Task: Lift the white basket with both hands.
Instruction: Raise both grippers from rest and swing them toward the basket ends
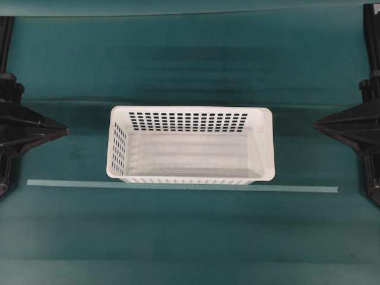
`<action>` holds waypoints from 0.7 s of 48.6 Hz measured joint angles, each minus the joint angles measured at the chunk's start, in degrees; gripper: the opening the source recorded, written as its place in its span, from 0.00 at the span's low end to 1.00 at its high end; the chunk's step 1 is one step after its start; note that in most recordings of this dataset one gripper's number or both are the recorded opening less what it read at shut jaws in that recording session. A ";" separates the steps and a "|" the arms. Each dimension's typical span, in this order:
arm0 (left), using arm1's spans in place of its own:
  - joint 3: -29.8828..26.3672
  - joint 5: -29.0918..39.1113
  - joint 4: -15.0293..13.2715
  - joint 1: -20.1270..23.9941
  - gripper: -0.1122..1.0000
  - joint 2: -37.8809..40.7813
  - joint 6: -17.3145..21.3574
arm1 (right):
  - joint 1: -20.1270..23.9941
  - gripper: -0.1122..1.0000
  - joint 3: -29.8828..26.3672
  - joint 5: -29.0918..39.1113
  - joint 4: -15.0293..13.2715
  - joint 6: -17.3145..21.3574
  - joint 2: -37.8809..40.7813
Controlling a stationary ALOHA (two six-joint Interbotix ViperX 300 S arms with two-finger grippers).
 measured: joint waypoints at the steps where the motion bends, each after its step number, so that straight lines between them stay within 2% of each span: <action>1: -0.09 0.00 0.09 0.00 0.23 0.00 0.00 | 0.00 0.19 0.00 0.00 0.00 0.18 0.00; 4: -0.62 0.53 0.35 -0.26 0.15 0.88 -3.96 | 0.00 0.12 -0.09 0.53 0.88 1.14 -0.09; 8: -1.41 1.14 0.44 -0.53 0.08 2.20 -8.35 | -0.09 0.10 -0.79 3.43 5.01 3.78 0.18; 11: -2.11 1.49 0.70 -0.70 0.07 2.64 -11.43 | -0.26 0.10 -1.67 6.15 7.91 6.24 0.79; 16: -3.16 2.37 0.79 -0.70 0.07 2.81 -15.47 | -0.44 0.10 -3.34 11.16 10.72 10.02 1.93; 22: -5.10 5.19 0.79 -0.70 0.07 3.08 -18.54 | -0.70 0.10 -5.98 16.88 11.69 14.94 3.69; 29: -8.96 11.16 0.79 -0.62 0.07 4.39 -22.76 | -2.20 0.10 -9.32 23.38 12.04 24.17 6.68; 34: -12.22 16.17 0.79 -0.70 0.07 6.06 -27.60 | -3.60 0.10 -11.51 27.60 12.04 29.97 9.23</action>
